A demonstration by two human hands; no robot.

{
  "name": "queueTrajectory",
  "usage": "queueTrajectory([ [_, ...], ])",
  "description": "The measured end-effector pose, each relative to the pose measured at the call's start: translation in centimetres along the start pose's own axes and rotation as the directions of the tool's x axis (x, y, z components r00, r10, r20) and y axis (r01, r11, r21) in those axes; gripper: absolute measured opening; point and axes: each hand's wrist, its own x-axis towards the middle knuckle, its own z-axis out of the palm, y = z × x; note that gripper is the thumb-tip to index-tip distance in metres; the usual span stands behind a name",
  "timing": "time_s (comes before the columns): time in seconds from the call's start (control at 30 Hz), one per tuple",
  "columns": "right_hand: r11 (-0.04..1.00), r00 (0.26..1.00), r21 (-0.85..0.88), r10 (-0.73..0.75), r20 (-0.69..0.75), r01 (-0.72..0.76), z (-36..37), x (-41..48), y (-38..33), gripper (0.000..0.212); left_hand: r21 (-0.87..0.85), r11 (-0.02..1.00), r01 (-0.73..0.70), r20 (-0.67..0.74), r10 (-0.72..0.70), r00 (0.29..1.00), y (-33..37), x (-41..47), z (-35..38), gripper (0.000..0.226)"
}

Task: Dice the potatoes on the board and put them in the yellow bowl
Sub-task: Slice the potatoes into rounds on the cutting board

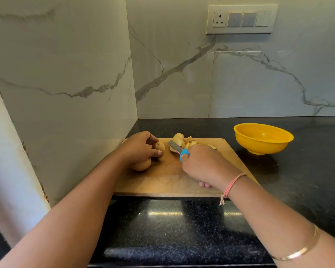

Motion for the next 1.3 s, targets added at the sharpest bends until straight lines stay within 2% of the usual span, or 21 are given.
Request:
queueTrajectory([
  [0.1,0.999,0.999,0.026,-0.036,-0.028,0.037,0.2,-0.4,0.0,0.037,0.010,1.000,0.002,-0.027,-0.002,1.000,0.0,0.1,0.0,0.043],
  [0.23,0.984,0.980,0.026,-0.173,-0.101,0.177,0.1,-1.3,-0.2,0.039,0.033,0.999,0.006,-0.051,-0.005,0.999,0.1,0.1,0.1,0.044],
  [0.4,0.976,0.973,-0.034,-0.215,-0.086,0.213,0.4,-1.7,-0.7,0.039,0.055,0.998,-0.002,-0.069,0.006,0.998,0.0,0.1,0.1,0.040],
  [0.8,0.959,0.971,-0.201,-0.222,-0.086,0.202,1.0,-0.4,-2.3,0.027,0.108,0.994,-0.003,-0.102,0.014,0.995,0.1,0.0,0.1,0.042],
  [0.9,0.962,0.971,-0.174,-0.228,-0.077,0.212,0.7,0.2,-2.4,0.030,0.119,0.993,-0.007,-0.115,0.021,0.993,0.0,0.1,0.2,0.040],
  [1.17,0.991,0.991,0.020,-0.134,0.002,0.134,0.8,0.3,-0.8,0.040,0.144,0.990,-0.001,-0.136,0.021,0.991,0.0,0.3,0.2,0.043],
  [1.3,0.981,0.982,-0.059,-0.185,-0.031,0.183,0.4,-0.4,-1.4,0.030,0.144,0.990,0.008,-0.145,0.013,0.989,0.0,0.2,0.3,0.041],
])
